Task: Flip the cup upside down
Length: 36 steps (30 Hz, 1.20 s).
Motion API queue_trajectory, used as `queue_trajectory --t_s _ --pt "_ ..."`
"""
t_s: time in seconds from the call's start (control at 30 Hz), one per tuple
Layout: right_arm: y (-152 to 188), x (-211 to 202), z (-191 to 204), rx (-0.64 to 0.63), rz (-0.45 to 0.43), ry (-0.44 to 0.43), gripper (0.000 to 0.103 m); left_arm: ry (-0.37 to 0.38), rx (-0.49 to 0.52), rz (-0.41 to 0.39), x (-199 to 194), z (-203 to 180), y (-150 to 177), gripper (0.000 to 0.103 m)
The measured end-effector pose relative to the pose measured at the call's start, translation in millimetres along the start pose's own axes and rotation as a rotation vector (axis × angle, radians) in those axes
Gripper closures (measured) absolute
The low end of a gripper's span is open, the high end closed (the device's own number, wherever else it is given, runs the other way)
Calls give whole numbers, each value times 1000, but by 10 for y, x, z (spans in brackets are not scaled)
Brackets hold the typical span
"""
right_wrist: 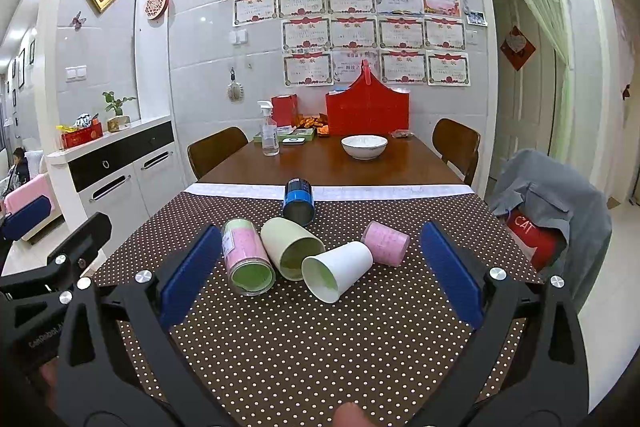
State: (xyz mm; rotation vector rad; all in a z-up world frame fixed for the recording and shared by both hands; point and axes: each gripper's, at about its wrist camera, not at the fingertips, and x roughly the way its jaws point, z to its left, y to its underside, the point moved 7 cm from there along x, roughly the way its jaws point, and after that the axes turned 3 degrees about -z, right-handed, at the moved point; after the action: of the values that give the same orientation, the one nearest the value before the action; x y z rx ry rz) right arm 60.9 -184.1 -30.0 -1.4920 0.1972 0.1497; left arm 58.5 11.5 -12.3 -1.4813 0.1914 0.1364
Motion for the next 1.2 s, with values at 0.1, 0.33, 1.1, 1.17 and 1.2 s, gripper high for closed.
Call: queue_trajectory --t_s 0.1,0.33,1.1,1.17,1.2 --pt "-11 -10 4 -2 -6 -1 6 -7 -5 0 4 7 -9 10" --pt "-35 -22 9 -3 -8 -3 6 -10 -9 -3 -1 21 -26 10" --pt "-85 -11 55 -11 -12 -15 6 7 -16 -24 -24 -7 -82 10" --pt "-88 -6 59 -12 -11 -15 6 6 -15 -24 -25 -8 -79 10" --pt "-88 -6 59 -12 -11 -16 6 6 -16 -24 -24 -7 -79 10"
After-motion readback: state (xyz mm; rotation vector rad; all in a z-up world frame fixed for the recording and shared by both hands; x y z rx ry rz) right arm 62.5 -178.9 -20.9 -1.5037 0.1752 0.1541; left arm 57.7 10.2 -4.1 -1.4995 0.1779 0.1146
